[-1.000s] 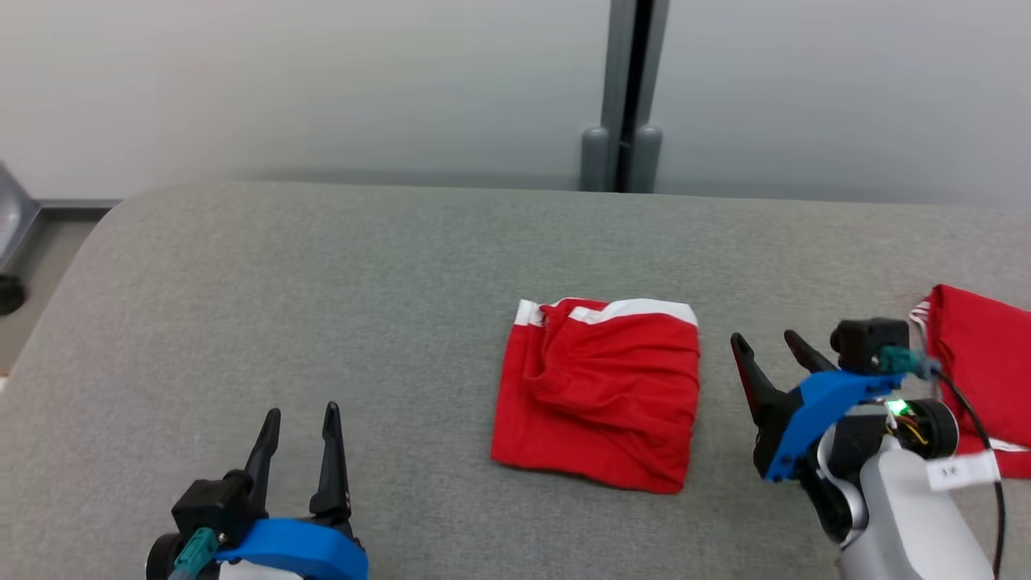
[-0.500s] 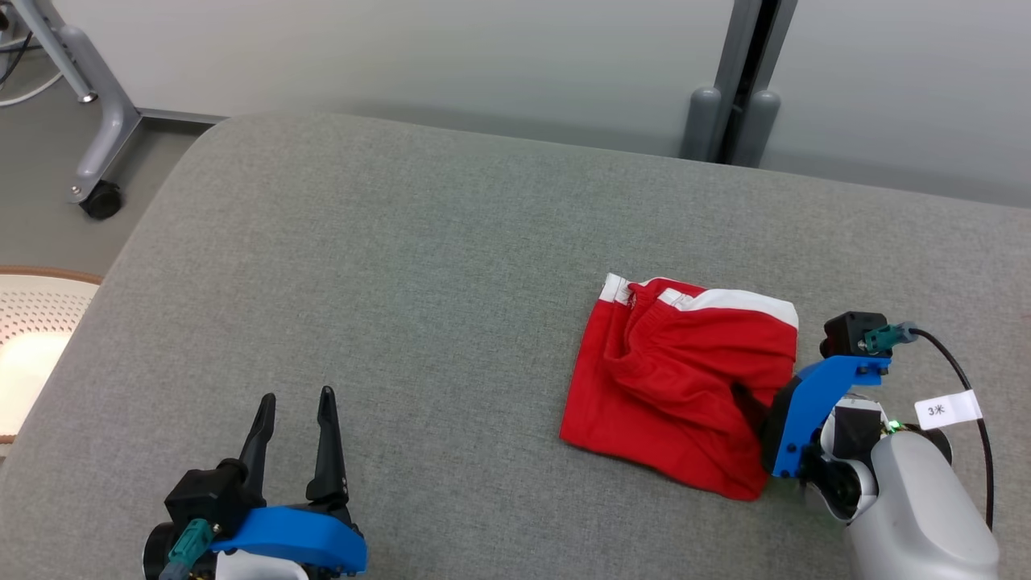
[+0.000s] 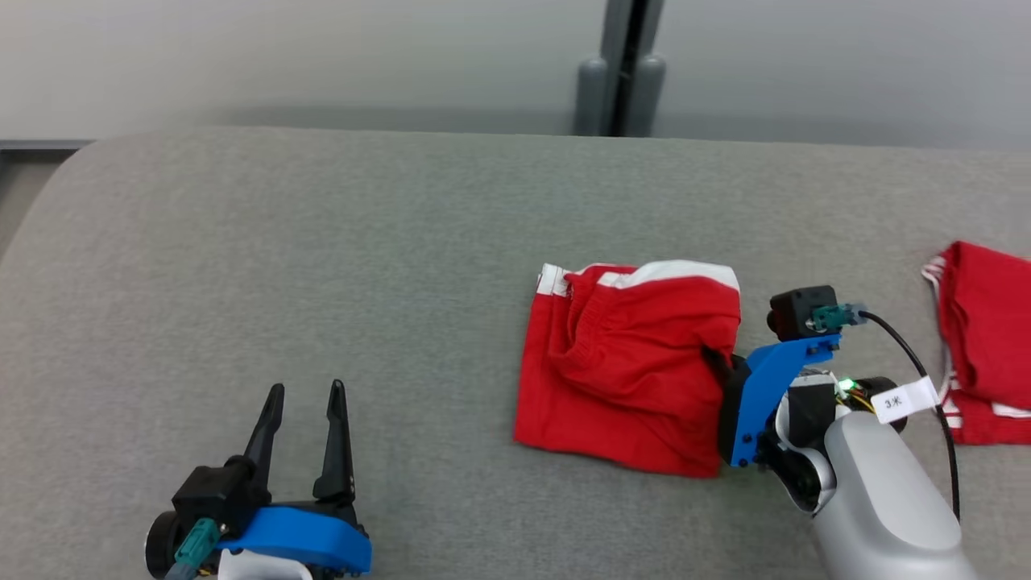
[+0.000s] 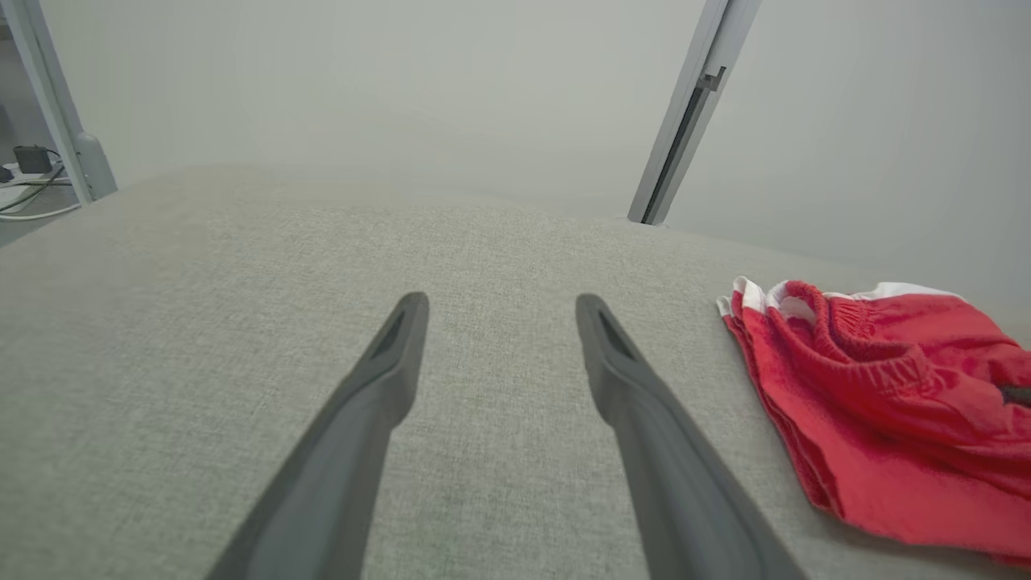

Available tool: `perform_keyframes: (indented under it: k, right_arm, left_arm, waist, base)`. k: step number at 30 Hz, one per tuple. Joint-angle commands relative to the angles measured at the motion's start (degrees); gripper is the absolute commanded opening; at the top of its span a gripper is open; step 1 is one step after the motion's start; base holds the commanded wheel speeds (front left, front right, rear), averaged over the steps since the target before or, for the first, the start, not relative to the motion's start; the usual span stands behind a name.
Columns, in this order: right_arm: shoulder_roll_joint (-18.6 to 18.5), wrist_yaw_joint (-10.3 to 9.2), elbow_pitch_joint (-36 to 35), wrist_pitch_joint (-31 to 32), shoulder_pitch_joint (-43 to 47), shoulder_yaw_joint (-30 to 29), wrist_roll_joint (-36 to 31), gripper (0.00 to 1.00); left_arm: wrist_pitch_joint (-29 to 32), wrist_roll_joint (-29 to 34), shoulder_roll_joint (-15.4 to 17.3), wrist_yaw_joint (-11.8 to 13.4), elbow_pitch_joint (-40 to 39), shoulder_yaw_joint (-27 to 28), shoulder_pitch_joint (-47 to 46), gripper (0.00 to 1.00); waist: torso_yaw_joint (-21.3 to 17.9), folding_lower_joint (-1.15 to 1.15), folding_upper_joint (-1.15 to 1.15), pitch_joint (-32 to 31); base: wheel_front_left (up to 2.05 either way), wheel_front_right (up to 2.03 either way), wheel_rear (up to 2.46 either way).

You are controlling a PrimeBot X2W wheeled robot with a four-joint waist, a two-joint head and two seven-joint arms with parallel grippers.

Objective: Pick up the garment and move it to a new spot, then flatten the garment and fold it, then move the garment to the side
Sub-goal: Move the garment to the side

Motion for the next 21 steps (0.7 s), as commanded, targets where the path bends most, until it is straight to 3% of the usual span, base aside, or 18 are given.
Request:
perform_keyframes:
  k: [1, 10, 13, 21]
  right_arm:
    - [-1.43, -0.02, -1.50, 0.04, 0.51, 1.20, -0.53, 0.00]
    - [-6.63, -0.01, -13.71, 1.97, 3.35, 5.34, 1.61, 0.00]
    - [-6.80, -0.01, -16.66, 2.30, 3.98, 5.91, 2.22, 0.00]
    - [-5.45, -0.01, -18.54, 0.95, 4.68, 6.14, 2.69, 0.00]
  left_arm:
    - [-0.23, 0.53, 0.24, -0.12, -0.54, -0.18, -0.23, 1.00]
    - [0.63, 1.89, 1.65, -0.29, -3.02, -1.36, -1.91, 1.00]
    - [1.33, 2.28, 2.30, -0.25, -4.00, -1.64, -2.56, 1.00]
    - [3.39, 2.91, 3.42, -0.35, -5.42, -2.85, -4.14, 1.00]
  waist:
    - [-3.62, -0.01, 0.00, -1.17]
    - [-18.47, -0.01, 0.00, 1.58]
    - [-22.64, -0.01, 0.00, 2.88]
    - [-26.71, -0.01, 0.00, 4.72]
  base:
    - [0.00, 0.00, 0.00]
    - [0.00, 0.00, 0.00]
    - [0.00, 0.00, 0.00]
    - [0.00, 0.00, 0.00]
